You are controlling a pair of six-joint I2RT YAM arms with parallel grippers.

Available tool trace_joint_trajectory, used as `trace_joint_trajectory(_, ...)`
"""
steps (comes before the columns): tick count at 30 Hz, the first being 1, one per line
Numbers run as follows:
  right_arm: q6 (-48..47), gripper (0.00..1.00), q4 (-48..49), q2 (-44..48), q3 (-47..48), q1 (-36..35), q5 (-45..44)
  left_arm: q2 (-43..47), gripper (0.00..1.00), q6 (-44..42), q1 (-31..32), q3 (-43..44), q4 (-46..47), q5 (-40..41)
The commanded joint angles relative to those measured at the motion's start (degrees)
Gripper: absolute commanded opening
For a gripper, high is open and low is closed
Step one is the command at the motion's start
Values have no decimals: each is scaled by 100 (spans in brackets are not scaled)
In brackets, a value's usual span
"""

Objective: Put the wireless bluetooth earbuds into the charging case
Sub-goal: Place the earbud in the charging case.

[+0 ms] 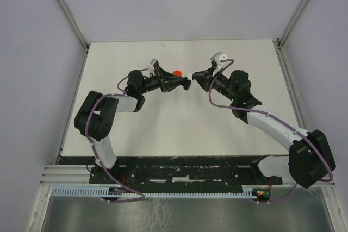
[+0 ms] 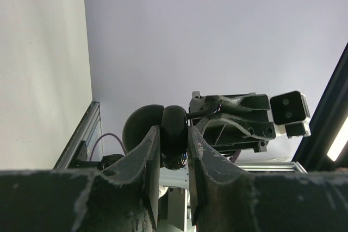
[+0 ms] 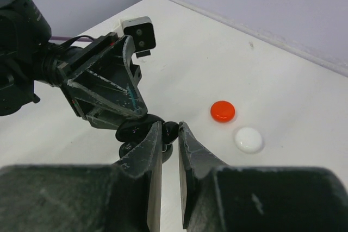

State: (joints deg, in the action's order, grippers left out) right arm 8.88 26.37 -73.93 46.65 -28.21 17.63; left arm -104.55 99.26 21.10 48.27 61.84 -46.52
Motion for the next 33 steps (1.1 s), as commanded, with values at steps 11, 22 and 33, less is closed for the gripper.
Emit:
trace_joint_trajectory(11,-853,5,710,57,-86,-464,-16,-43,3,217,43,347,286,65)
trace_joint_trajectory(22,-1001,5,791,-24,-148,-498,-242,89,3,264,43,240,371,16)
trace_joint_trajectory(33,-1019,5,849,-124,-165,-496,-303,248,3,320,43,126,453,-22)
